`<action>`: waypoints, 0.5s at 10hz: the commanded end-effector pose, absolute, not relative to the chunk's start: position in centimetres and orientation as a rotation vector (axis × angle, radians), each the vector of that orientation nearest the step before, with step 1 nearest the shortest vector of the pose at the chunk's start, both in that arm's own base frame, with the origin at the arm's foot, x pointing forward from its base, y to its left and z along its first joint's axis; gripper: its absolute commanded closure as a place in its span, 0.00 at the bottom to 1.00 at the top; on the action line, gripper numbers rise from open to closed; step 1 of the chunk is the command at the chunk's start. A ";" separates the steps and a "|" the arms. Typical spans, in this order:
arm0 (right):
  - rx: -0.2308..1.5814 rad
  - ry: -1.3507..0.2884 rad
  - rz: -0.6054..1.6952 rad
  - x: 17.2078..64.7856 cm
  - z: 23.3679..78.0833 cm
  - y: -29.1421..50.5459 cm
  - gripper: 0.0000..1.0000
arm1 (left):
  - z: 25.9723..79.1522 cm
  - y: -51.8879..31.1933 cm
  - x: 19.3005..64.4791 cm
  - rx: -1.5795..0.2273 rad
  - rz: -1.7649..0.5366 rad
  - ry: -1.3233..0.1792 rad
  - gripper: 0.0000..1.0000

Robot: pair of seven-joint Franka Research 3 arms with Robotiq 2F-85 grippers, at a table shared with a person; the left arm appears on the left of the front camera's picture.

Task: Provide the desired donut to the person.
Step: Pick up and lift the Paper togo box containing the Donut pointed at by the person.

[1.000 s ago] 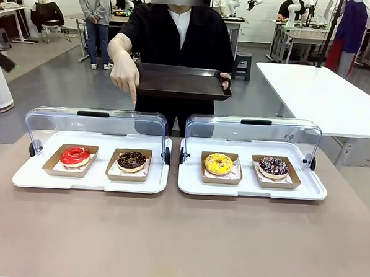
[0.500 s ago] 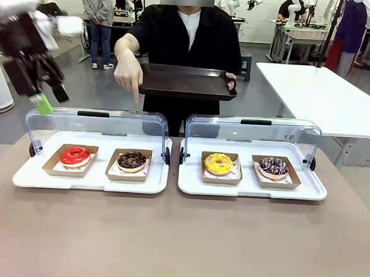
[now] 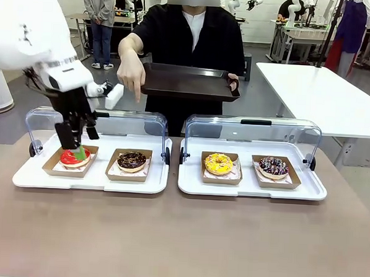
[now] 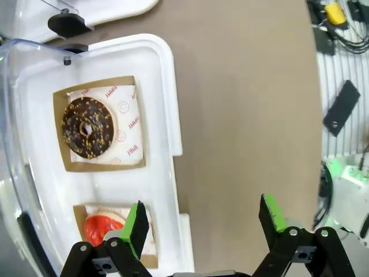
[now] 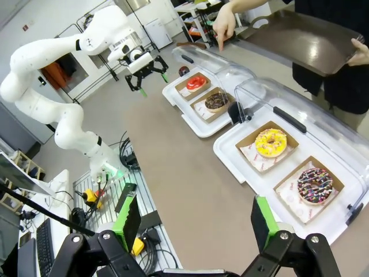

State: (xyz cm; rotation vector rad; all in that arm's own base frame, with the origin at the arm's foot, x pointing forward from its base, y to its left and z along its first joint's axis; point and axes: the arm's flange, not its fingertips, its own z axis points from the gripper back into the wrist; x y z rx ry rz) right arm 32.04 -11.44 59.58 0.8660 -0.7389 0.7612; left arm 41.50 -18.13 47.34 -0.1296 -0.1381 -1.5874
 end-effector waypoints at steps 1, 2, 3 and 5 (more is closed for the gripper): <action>0.885 -0.764 0.776 32.3 59.7 -11.4 0.00 | 44.9 -19.0 42.2 -0.145 -1.588 -0.182 0.00; 0.885 -0.764 0.776 32.3 59.7 -11.4 0.00 | 44.2 -19.2 42.6 -0.140 -1.577 -0.176 0.00; 0.885 -0.764 0.776 32.3 59.7 -11.4 0.00 | 44.1 -19.2 43.1 -0.132 -1.577 -0.184 0.00; 0.885 -0.764 0.776 32.3 59.7 -11.4 0.00 | 44.0 -19.2 42.8 -0.123 -1.586 -0.161 0.00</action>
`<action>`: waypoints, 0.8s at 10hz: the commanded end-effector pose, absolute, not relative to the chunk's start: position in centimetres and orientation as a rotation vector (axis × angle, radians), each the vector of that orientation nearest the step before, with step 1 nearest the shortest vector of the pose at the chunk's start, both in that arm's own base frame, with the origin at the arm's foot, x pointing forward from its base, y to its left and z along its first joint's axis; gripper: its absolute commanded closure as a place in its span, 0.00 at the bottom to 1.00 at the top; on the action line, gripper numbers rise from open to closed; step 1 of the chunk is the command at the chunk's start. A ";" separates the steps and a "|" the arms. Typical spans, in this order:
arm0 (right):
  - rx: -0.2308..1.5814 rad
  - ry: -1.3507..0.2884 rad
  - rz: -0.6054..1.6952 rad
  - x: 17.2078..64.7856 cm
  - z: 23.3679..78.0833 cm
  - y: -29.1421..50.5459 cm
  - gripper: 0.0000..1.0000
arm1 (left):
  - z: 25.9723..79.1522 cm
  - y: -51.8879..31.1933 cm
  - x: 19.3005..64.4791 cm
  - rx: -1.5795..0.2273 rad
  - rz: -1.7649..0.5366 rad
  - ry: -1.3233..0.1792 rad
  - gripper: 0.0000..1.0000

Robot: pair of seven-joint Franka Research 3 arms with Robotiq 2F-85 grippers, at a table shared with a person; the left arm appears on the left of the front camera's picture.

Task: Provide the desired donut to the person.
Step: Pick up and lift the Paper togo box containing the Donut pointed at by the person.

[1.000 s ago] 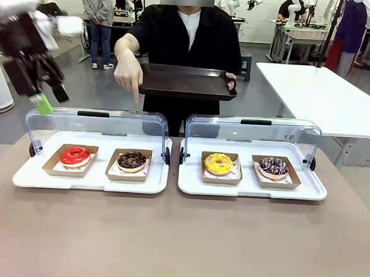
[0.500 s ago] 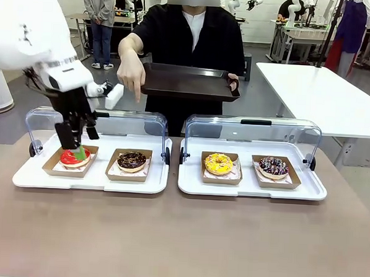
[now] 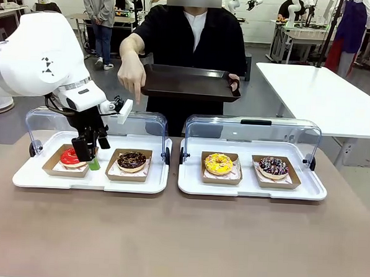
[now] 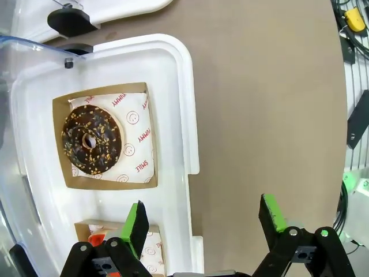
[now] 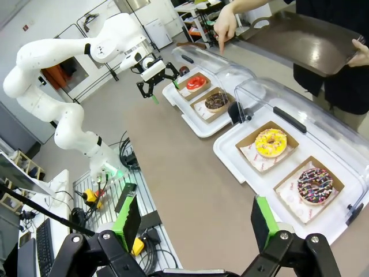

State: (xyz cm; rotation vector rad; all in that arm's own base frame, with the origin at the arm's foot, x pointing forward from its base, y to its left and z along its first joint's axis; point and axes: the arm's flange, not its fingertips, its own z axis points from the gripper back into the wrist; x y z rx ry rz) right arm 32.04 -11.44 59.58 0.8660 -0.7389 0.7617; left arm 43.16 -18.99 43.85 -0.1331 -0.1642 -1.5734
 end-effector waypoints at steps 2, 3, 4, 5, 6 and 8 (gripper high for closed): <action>0.885 -0.764 0.776 32.3 59.7 -11.4 0.00 | 44.0 -19.2 42.8 -0.123 -1.586 -0.161 0.00; 0.885 -0.764 0.776 32.3 59.7 -11.4 0.00 | 44.0 -19.2 42.8 -0.123 -1.586 -0.161 0.00; 0.885 -0.764 0.776 32.3 59.7 -11.4 0.00 | 44.0 -19.2 42.8 -0.123 -1.586 -0.161 0.00; 0.885 -0.764 0.776 32.3 59.7 -11.4 0.00 | 44.0 -19.2 42.8 -0.123 -1.586 -0.161 0.00; 0.885 -0.764 0.776 32.3 59.7 -11.4 0.00 | 44.0 -19.2 42.8 -0.123 -1.586 -0.161 0.00; 0.885 -0.764 0.776 32.3 59.7 -11.4 0.00 | 44.0 -19.2 42.8 -0.123 -1.586 -0.161 0.00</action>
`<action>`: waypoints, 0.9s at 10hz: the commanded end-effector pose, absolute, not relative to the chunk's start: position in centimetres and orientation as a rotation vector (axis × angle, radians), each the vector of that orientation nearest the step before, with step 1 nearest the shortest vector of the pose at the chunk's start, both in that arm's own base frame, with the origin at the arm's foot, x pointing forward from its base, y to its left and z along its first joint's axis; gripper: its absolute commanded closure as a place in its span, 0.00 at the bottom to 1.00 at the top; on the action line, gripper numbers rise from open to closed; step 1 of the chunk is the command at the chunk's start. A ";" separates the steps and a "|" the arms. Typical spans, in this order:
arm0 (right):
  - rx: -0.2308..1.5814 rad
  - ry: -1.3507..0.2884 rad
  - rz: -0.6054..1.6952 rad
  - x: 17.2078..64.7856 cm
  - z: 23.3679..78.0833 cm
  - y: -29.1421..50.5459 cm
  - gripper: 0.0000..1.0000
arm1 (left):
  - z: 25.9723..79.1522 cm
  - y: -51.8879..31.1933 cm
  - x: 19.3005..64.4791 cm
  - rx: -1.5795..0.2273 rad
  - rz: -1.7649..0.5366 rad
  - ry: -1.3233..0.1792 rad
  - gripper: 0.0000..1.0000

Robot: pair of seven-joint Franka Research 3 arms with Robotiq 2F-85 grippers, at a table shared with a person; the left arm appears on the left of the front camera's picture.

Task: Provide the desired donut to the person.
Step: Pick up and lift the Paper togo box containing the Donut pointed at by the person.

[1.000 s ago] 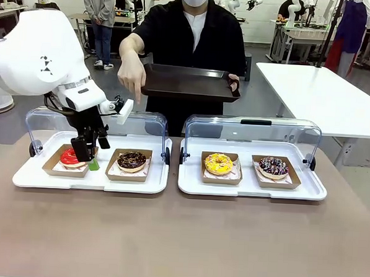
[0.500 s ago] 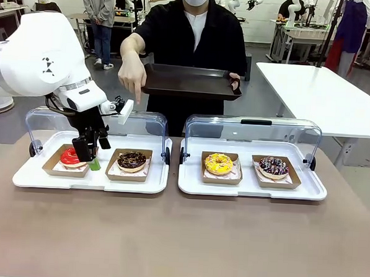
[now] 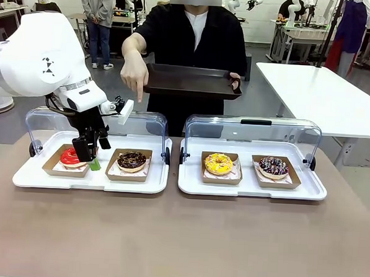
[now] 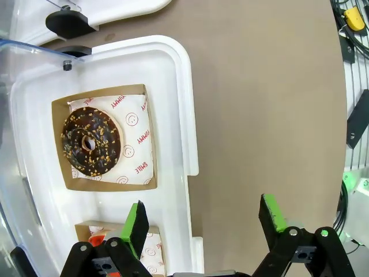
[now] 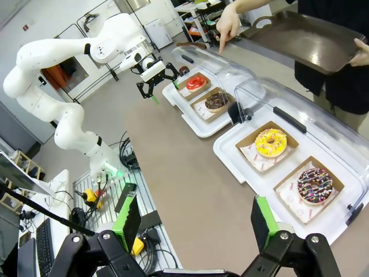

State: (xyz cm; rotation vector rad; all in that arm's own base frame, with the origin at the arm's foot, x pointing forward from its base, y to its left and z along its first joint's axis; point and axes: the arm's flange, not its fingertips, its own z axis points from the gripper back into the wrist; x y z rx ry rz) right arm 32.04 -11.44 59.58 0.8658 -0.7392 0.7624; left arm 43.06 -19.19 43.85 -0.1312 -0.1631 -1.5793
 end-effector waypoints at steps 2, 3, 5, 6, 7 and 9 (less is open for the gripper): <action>0.885 -0.764 0.776 32.3 59.7 -11.4 0.00 | 43.3 -19.5 43.8 -0.132 -1.569 -0.145 0.00; 0.885 -0.764 0.776 32.3 59.7 -11.4 0.00 | 42.4 -20.0 44.4 -0.116 -1.565 -0.129 0.00; 0.885 -0.764 0.776 32.3 59.7 -11.4 0.00 | 41.1 -20.7 45.7 -0.087 -1.541 -0.102 0.00; 0.885 -0.764 0.776 32.3 59.7 -11.4 0.00 | 40.3 -21.1 46.1 -0.059 -1.530 -0.106 0.00; 0.885 -0.764 0.776 32.3 59.7 -11.4 0.00 | 39.3 -21.6 46.5 -0.036 -1.524 -0.093 0.00; 0.885 -0.764 0.776 32.3 59.7 -11.4 0.00 | 37.5 -22.4 46.7 0.049 -1.522 -0.078 0.00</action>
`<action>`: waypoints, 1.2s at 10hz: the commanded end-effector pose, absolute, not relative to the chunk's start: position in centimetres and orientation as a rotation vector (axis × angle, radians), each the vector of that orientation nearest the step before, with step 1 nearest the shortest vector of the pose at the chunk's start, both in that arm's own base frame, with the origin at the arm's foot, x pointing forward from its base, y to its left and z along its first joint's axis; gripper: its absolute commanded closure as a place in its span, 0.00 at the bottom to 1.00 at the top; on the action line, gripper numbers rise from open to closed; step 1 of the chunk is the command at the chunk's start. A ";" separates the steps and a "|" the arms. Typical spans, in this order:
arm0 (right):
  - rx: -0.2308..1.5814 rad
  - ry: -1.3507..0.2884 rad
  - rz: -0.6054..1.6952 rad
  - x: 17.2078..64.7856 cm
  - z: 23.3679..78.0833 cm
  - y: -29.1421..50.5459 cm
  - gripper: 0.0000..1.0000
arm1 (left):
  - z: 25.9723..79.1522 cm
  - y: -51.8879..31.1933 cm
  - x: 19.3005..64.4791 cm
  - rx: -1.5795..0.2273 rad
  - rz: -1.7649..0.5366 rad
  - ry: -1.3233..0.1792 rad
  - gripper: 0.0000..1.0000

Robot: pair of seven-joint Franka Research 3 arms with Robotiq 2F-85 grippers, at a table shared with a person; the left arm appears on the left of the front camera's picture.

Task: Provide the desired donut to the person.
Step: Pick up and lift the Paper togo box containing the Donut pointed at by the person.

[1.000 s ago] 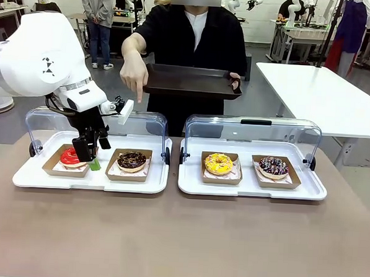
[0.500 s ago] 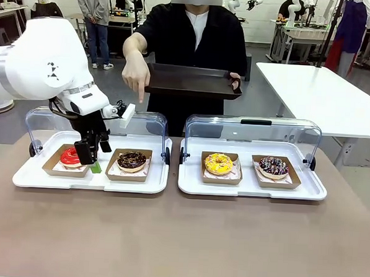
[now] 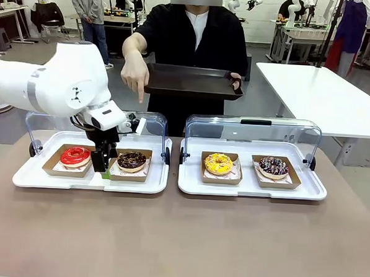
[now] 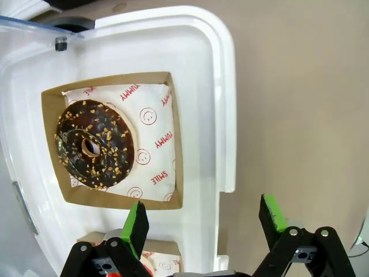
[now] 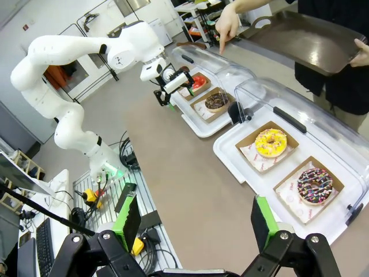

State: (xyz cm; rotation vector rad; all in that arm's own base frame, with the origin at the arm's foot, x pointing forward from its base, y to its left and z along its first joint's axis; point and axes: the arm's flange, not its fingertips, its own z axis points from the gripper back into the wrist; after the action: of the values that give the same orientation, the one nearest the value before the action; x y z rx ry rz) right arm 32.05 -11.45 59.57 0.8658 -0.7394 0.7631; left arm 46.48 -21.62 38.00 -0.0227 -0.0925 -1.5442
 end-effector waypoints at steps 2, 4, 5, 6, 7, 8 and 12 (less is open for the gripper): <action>0.885 -0.764 0.776 32.3 59.7 -11.4 0.00 | 36.3 -23.0 46.7 0.111 -1.530 -0.073 0.00; 0.885 -0.764 0.776 32.3 59.7 -11.4 0.00 | 35.5 -23.1 46.5 0.114 -1.537 -0.082 0.00; 0.885 -0.764 0.776 32.3 59.7 -11.4 0.00 | 35.2 -23.0 46.5 0.111 -1.533 -0.087 0.00; 0.885 -0.764 0.776 32.3 59.7 -11.4 0.00 | 34.8 -22.9 46.5 0.110 -1.531 -0.085 0.00; 0.885 -0.764 0.776 32.3 59.7 -11.4 0.00 | 34.4 -22.8 46.6 0.107 -1.529 -0.085 0.00; 0.885 -0.764 0.776 32.3 59.7 -11.4 0.00 | 33.9 -22.8 46.8 0.102 -1.522 -0.085 0.00; 0.885 -0.764 0.776 32.3 59.7 -11.4 0.00 | 33.2 -22.4 47.7 0.078 -1.500 -0.086 0.00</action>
State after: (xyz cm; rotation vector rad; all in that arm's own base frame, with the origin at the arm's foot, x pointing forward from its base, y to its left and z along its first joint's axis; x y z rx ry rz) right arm 32.05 -11.45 59.56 0.8657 -0.7396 0.7641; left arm 47.30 -22.22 33.36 0.0660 -0.0700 -1.5299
